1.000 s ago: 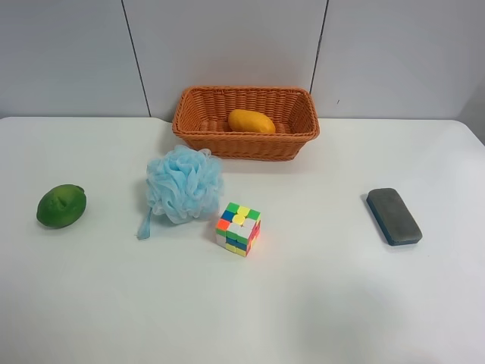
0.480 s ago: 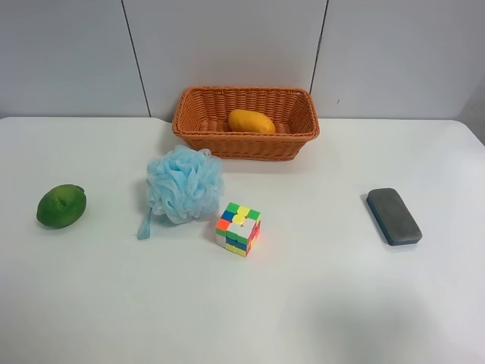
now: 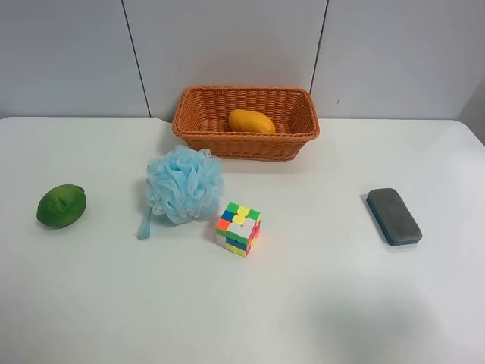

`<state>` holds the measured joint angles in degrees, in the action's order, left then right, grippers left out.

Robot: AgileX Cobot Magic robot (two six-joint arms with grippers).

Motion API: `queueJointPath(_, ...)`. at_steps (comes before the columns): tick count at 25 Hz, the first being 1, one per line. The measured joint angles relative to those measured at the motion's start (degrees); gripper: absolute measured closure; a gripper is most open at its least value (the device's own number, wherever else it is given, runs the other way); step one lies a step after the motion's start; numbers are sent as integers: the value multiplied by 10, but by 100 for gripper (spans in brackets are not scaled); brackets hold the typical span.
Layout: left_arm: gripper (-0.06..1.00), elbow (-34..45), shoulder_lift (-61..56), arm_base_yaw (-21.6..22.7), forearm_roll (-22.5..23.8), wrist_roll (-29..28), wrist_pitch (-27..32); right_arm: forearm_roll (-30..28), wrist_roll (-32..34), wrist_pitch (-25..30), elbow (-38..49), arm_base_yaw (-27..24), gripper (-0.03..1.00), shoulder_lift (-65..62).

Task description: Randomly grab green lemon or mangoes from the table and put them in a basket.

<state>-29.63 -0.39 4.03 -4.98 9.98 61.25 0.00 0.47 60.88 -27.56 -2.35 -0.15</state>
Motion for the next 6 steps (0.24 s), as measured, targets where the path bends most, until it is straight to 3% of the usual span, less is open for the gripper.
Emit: queueJointPath(6, -5, 0, 0, 0, 0, 0, 0, 0, 0, 0, 0, 0, -2, 0)
